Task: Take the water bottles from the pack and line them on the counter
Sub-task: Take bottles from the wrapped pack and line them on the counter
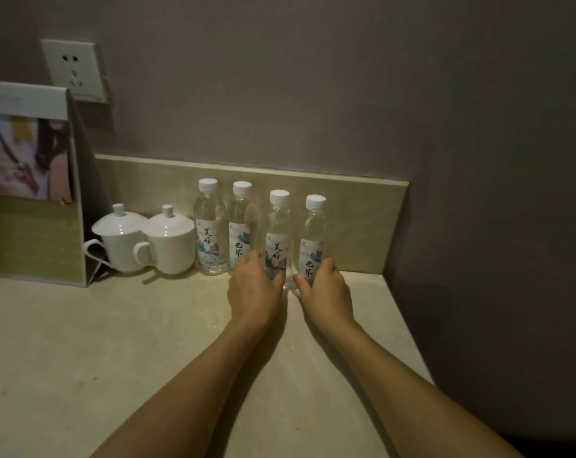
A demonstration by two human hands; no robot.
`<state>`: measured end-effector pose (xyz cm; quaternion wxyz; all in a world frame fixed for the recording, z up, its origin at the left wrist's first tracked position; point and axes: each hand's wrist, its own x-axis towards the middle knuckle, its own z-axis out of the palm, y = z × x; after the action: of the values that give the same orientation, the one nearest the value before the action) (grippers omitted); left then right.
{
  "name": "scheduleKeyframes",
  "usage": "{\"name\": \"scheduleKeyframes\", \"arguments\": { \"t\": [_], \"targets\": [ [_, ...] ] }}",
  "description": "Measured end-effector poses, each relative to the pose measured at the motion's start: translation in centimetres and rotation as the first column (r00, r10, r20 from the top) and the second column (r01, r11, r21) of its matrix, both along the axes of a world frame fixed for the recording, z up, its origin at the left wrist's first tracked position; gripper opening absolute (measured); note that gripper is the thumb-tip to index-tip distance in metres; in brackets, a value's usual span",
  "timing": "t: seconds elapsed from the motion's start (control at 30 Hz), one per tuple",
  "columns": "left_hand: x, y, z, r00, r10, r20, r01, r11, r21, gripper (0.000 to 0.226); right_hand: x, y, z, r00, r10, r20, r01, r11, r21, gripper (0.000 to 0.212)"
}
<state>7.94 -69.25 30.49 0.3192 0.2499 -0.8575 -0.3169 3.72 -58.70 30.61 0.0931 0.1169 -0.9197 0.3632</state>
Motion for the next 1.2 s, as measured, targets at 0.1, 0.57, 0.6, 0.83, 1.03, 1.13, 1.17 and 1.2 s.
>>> {"name": "scheduleKeyframes", "arguments": {
  "t": [0.1,0.57,0.6,0.83,1.03,1.13,1.17,1.2],
  "targets": [
    [-0.6,-0.2,0.3,0.999,0.029,0.045,-0.028,0.999,-0.024,0.042,-0.6,-0.3,0.1,1.000,-0.004,0.005,0.004,1.000,0.020,0.052],
    [-2.3,-1.9,2.2,0.955,0.073,0.286,0.063,0.897,-0.437,0.024,-2.5,-1.2,0.0,1.000,-0.002,0.007,0.002,1.000,0.025,0.051],
    [-2.4,-2.0,2.3,0.952,0.081,0.295,0.063,0.891,-0.449,0.021,-2.5,-1.3,0.0,1.000,-0.002,0.006,0.002,1.000,0.026,0.050],
    [-2.9,-2.2,2.2,0.948,0.090,0.307,0.061,0.892,-0.449,0.014,-2.8,-1.6,0.1,1.000,-0.009,0.018,0.008,1.000,0.026,0.051],
    [-3.2,-2.3,2.1,0.949,0.080,0.304,0.068,0.892,-0.447,0.019,-3.3,-1.8,0.3,1.000,-0.004,0.026,0.003,0.999,0.045,0.052],
    [-3.3,-2.3,2.0,0.951,0.091,0.295,0.056,0.888,-0.456,0.023,-3.5,-2.0,0.4,1.000,0.003,0.024,-0.004,0.998,0.059,0.052],
    [-3.3,-2.3,2.0,0.953,0.089,0.290,0.055,0.890,-0.454,0.024,-3.6,-2.1,0.4,1.000,0.003,0.020,-0.004,0.998,0.067,0.052],
    [-3.4,-2.4,2.0,0.955,0.085,0.286,0.056,0.891,-0.450,0.024,-3.6,-2.1,0.4,1.000,0.001,0.020,-0.002,0.998,0.070,0.053]
  ]
}}
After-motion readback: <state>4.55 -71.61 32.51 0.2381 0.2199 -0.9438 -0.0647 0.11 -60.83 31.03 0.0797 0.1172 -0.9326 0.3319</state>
